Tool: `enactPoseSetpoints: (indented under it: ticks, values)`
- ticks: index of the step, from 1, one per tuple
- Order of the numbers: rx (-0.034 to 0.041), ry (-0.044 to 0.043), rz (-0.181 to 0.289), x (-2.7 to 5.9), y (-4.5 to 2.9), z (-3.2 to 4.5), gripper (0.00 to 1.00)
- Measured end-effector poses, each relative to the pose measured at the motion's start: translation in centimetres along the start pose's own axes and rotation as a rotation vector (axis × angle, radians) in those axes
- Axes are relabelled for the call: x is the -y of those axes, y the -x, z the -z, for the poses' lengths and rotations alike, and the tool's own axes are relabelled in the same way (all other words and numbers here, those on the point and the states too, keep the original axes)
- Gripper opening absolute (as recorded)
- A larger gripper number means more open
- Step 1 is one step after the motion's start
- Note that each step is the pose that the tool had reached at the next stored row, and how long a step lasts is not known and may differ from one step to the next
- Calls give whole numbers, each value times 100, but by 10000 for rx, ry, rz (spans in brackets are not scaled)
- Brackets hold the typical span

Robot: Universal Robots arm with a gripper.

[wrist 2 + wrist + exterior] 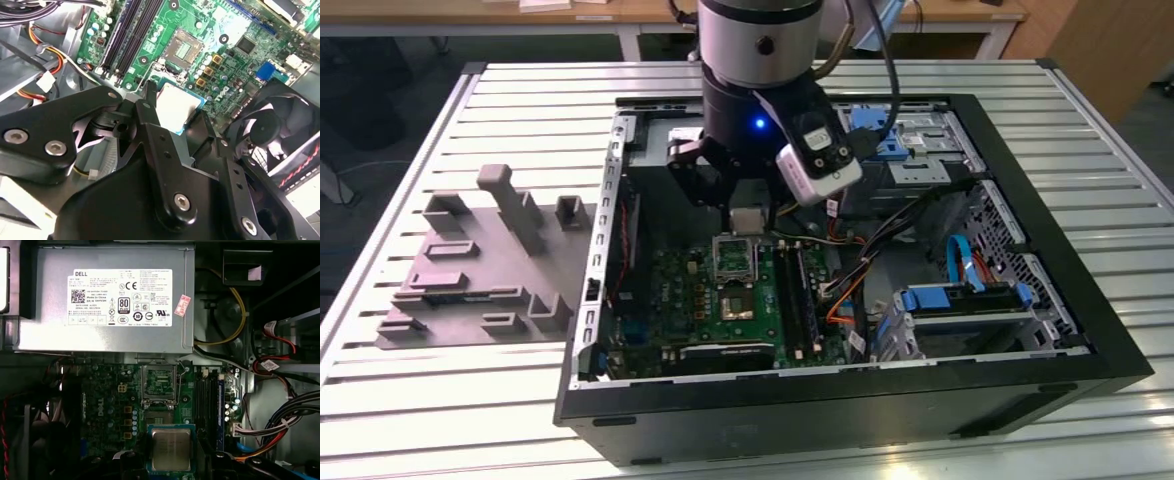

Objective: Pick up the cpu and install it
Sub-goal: 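Place the cpu into insertion slot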

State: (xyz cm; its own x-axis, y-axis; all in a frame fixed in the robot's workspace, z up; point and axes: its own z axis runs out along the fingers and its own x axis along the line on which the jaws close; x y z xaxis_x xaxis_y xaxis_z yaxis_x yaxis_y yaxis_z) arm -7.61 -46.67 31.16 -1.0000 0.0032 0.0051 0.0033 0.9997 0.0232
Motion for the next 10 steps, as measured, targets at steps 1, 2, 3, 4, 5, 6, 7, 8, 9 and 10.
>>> enactPoseSetpoints:
  ticks: [1,2,3,4,5,6,7,8,9,10]
  values:
    - [0,0,0,0,0,-18,47]
    - [0,1,1,1,0,-31,47]
    - [0,0,1,1,0,-33,47]
    - [0,0,0,1,0,-33,47]
    - [-1,-1,0,1,0,-33,47]
    - [0,-1,0,1,0,-33,47]
    - [0,0,0,1,0,-34,47]
    - [0,0,0,1,0,-34,47]
    - [0,0,0,1,0,-34,47]
    - [0,0,0,1,0,-34,47]
